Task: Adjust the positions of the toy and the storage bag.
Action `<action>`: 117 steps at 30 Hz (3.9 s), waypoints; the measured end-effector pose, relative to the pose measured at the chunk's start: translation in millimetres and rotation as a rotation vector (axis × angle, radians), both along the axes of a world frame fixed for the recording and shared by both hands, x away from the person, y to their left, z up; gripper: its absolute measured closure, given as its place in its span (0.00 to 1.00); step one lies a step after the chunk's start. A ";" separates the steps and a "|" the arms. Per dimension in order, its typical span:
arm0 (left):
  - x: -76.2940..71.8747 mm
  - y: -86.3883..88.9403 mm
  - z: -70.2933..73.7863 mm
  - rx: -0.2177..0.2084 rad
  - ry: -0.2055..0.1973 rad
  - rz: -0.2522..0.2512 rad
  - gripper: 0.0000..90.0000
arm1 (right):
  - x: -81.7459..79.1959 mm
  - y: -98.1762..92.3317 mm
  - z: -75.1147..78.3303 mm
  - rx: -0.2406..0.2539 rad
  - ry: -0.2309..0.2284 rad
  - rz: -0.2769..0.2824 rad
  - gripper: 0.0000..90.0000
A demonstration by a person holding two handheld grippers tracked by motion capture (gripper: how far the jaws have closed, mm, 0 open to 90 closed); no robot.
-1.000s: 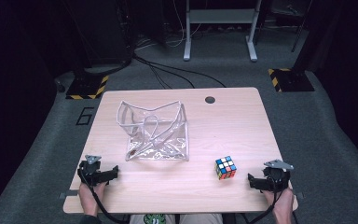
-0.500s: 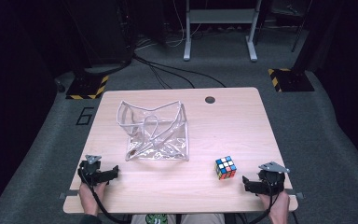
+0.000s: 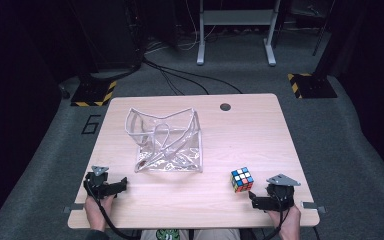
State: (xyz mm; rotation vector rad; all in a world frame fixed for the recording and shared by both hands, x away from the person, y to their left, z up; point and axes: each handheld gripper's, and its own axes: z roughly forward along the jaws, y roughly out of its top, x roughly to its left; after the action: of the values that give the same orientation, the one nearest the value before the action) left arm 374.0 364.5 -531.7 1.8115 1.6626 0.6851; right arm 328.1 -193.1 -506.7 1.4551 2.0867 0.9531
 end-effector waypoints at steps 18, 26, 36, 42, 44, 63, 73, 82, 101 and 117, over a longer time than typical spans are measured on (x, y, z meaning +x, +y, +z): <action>-0.2 -0.3 -0.2 -0.001 -0.004 0.002 0.01 | 6.5 27.0 6.6 0.017 -0.007 0.086 0.00; -0.2 -0.1 0.0 -0.001 -0.001 0.000 0.01 | 14.1 42.1 7.7 0.007 -0.004 0.118 0.00; -0.2 -0.2 0.0 -0.002 -0.001 0.001 0.01 | 28.6 52.2 7.6 0.008 0.012 0.118 0.00; -0.2 -0.2 0.0 -0.002 -0.001 0.001 0.01 | 36.0 55.3 5.2 0.001 0.024 0.085 0.05; -0.2 -0.2 -0.1 -0.002 -0.002 0.001 0.01 | 37.3 54.8 4.7 -0.001 0.022 0.072 0.16; -0.2 -0.3 0.0 -0.002 -0.001 0.000 0.01 | 34.2 54.2 6.6 -0.027 0.014 0.056 0.37; -0.6 -0.4 0.1 -0.001 -0.001 0.000 0.01 | 30.5 58.4 12.3 -0.030 0.003 0.088 0.37; -0.6 -0.4 0.1 -0.001 -0.001 0.000 0.01 | 28.0 70.9 18.2 -0.039 -0.004 0.122 0.37; -0.6 -0.4 0.1 -0.001 -0.001 0.000 0.01 | 24.9 91.2 18.5 -0.051 0.003 0.190 0.37; -0.5 -0.4 0.0 -0.002 -0.002 0.001 0.01 | 24.5 113.8 19.2 -0.063 0.014 0.248 0.37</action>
State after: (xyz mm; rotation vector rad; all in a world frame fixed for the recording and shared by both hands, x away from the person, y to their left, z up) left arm 373.5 364.1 -531.6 1.8084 1.6620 0.6848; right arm 352.6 -79.3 -487.6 1.1944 2.3247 0.9596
